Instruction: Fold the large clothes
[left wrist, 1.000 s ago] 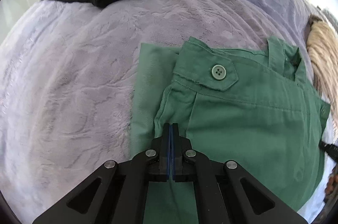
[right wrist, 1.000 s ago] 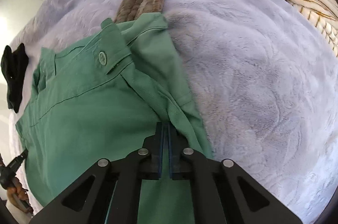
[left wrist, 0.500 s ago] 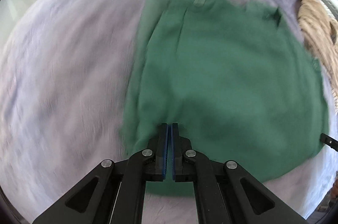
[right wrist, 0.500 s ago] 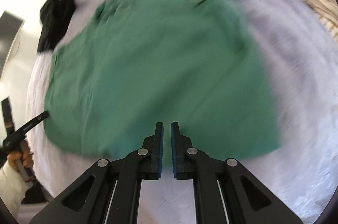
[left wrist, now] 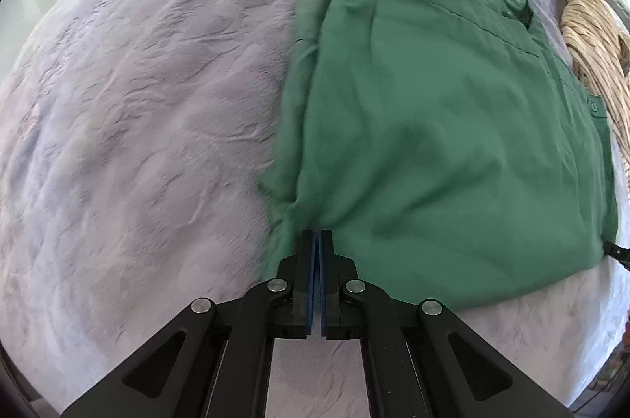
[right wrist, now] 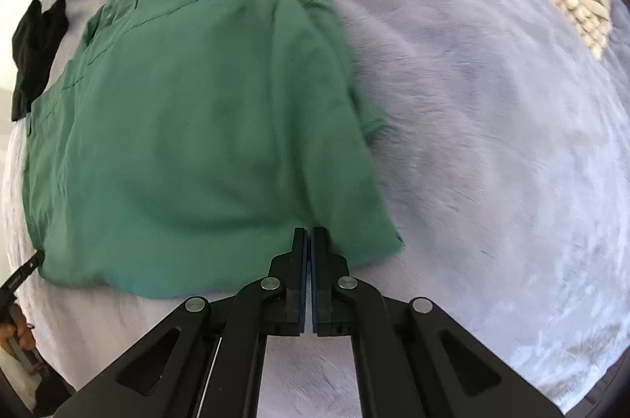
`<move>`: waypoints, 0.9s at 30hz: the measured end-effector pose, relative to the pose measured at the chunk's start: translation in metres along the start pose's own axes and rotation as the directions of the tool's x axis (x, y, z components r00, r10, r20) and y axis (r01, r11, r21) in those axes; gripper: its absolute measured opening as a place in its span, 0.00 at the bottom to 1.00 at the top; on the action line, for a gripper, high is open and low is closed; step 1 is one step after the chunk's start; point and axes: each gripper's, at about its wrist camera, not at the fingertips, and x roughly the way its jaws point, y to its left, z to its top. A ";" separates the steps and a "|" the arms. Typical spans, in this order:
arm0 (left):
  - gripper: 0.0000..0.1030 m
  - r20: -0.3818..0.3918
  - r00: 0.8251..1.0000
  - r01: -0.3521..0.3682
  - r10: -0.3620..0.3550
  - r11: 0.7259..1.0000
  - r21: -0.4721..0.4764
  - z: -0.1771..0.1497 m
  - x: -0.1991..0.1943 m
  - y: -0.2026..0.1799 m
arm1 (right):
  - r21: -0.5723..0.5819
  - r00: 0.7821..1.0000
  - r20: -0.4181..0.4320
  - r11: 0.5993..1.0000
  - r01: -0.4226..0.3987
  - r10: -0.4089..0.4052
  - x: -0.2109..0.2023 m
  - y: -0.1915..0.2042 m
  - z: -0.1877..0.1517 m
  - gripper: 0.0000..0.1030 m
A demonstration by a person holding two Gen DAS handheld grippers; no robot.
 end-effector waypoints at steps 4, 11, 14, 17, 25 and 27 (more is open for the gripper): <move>0.03 -0.027 1.000 -0.009 0.007 0.997 -0.078 -0.009 -0.014 0.015 | 0.154 1.000 -0.011 0.988 -0.020 0.022 -0.002 -0.027 -0.001 0.00; 0.03 -0.082 0.994 -0.066 0.065 0.998 -0.002 -0.034 -0.042 -0.008 | 0.208 0.999 -0.041 0.978 0.008 0.001 -0.031 -0.030 -0.011 0.07; 0.03 -0.091 0.994 -0.056 0.054 0.998 -0.011 -0.047 -0.056 -0.020 | 0.203 0.997 -0.057 0.979 -0.035 0.048 -0.045 -0.023 -0.026 0.09; 0.03 -0.093 0.993 -0.080 0.077 0.996 -0.032 -0.060 -0.068 -0.032 | 0.187 0.992 -0.081 0.979 -0.080 0.096 -0.051 -0.004 -0.042 0.45; 0.03 -0.090 0.989 -0.122 0.116 0.991 -0.058 -0.080 -0.086 -0.072 | 0.074 0.970 -0.137 0.979 -0.190 0.198 -0.067 0.039 -0.067 0.59; 0.03 -0.095 0.987 -0.136 0.131 0.989 -0.052 -0.085 -0.088 -0.075 | 0.044 0.964 -0.150 0.976 -0.215 0.219 -0.068 0.047 -0.069 0.60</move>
